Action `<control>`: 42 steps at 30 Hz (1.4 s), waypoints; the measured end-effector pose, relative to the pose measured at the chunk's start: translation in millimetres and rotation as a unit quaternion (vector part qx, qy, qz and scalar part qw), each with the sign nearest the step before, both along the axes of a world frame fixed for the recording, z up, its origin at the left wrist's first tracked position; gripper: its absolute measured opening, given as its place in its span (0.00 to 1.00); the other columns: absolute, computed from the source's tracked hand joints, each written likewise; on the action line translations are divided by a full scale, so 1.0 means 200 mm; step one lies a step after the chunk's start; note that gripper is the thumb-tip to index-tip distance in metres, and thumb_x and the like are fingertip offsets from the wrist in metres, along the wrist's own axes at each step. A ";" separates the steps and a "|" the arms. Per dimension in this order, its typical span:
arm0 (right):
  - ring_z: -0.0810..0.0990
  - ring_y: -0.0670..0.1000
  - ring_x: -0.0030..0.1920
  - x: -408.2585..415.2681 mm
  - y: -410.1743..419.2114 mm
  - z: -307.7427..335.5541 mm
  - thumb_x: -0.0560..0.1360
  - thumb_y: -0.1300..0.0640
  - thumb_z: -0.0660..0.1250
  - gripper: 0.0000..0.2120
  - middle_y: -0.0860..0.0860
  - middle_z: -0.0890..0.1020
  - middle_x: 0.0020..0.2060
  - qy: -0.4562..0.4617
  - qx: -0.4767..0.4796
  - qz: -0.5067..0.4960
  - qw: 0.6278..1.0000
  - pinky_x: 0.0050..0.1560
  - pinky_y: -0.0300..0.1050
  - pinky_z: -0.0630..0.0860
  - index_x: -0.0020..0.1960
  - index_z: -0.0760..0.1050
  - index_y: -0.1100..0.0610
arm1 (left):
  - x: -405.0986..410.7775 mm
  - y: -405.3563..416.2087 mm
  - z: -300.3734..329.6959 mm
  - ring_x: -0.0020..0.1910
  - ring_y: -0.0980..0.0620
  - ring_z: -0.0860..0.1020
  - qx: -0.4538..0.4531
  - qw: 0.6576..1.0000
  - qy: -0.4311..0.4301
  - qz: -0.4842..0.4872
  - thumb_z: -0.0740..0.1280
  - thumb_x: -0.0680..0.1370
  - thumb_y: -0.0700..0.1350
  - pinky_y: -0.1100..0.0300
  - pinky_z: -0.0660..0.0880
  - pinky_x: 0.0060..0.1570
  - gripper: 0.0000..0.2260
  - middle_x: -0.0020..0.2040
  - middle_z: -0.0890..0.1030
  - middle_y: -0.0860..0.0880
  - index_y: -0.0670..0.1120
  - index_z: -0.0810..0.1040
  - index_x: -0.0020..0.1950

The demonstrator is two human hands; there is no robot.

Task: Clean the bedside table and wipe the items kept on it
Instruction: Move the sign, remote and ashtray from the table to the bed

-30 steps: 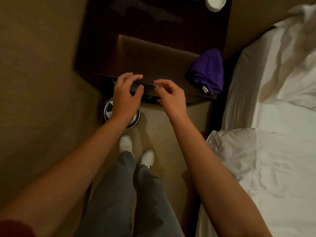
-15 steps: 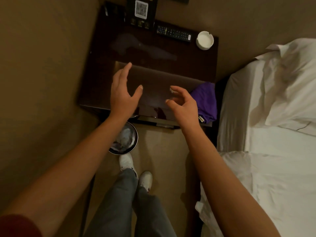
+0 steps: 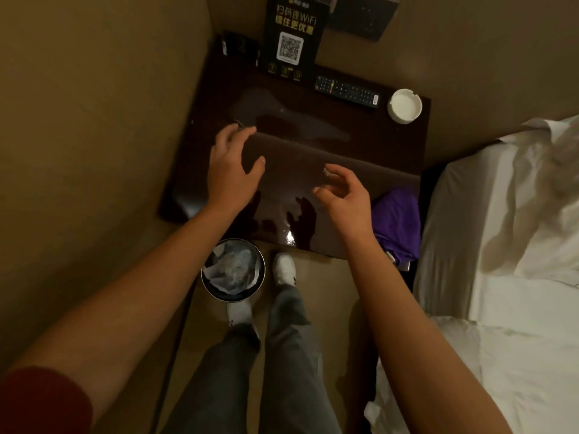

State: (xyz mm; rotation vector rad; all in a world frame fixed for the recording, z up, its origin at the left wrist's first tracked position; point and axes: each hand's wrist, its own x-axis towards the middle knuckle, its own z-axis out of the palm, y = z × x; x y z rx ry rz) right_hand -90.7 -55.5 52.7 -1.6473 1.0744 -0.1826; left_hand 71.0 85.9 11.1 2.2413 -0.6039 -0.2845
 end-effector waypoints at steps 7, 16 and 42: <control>0.82 0.41 0.50 0.33 -0.26 -0.07 0.76 0.60 0.75 0.24 0.48 0.79 0.65 -0.015 0.067 -0.003 0.998 0.51 0.43 0.82 0.70 0.74 0.52 | 0.45 -0.27 -0.06 0.70 0.42 0.70 0.090 0.994 -0.065 0.001 0.70 0.77 0.53 0.49 0.69 0.69 0.25 0.76 0.67 0.46 0.53 0.72 0.74; 0.82 0.36 0.48 0.82 -0.72 -0.11 0.76 0.47 0.76 0.31 0.45 0.78 0.61 -0.031 0.060 0.024 0.997 0.59 0.49 0.82 0.75 0.70 0.47 | 0.98 -0.66 -0.12 0.71 0.38 0.69 0.218 0.960 -0.161 -0.070 0.72 0.77 0.47 0.44 0.70 0.66 0.26 0.78 0.65 0.44 0.52 0.69 0.74; 0.84 0.50 0.49 1.28 -0.96 -0.29 0.84 0.59 0.65 0.04 0.46 0.82 0.46 -0.057 0.109 0.059 0.991 0.54 0.49 0.85 0.58 0.75 0.52 | 1.34 -0.81 -0.12 0.68 0.37 0.70 0.368 0.889 -0.189 -0.195 0.67 0.81 0.48 0.42 0.66 0.63 0.16 0.65 0.79 0.40 0.47 0.77 0.69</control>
